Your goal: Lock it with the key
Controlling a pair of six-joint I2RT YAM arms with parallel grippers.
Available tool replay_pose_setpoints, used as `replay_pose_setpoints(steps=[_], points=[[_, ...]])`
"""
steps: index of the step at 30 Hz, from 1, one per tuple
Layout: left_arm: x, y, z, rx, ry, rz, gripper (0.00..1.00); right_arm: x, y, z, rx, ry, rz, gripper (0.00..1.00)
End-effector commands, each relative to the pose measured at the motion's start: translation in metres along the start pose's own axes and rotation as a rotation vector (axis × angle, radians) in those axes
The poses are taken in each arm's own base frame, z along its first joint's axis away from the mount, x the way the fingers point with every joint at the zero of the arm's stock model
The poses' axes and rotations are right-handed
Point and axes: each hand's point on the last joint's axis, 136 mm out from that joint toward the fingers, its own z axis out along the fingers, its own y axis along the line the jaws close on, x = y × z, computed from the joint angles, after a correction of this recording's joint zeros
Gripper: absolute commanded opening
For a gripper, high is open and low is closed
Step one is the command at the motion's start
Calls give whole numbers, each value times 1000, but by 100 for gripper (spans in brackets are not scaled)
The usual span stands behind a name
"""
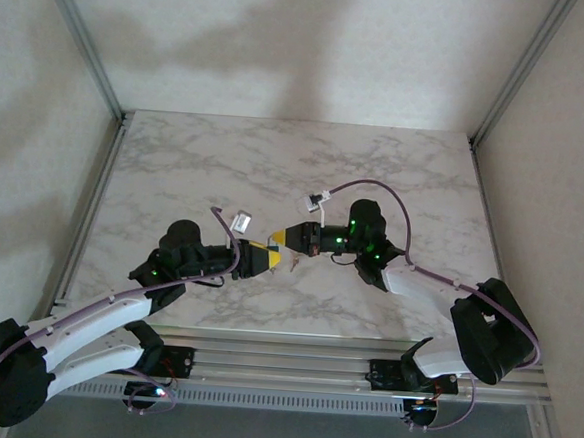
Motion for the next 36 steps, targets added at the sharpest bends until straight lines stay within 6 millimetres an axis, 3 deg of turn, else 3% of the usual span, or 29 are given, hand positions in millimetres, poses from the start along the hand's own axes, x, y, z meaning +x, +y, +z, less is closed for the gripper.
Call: replay_pose_setpoints(steps=[1, 7, 13, 16, 23, 29, 36], points=[[-14, -35, -2, 97, -22, 106, 39, -4, -8, -3, 38, -47, 0, 0], [-14, -35, -3, 94, -24, 109, 25, -4, -5, -3, 30, -48, -7, 0], [-12, -32, -2, 87, -17, 103, 17, -4, -4, -4, 29, -55, -13, 0], [-10, -28, -2, 77, -15, 102, 0, -4, -2, -6, 26, -58, -19, 0], [-8, -18, 1, 38, -5, 87, 0, -4, 5, -9, 26, -56, -44, 0], [-11, -19, 1, 30, -7, 99, 0, -3, 5, -9, 31, -50, -49, 11], [-8, -19, 2, 37, 6, 97, 0, -3, 5, -10, 31, -52, -51, 14]])
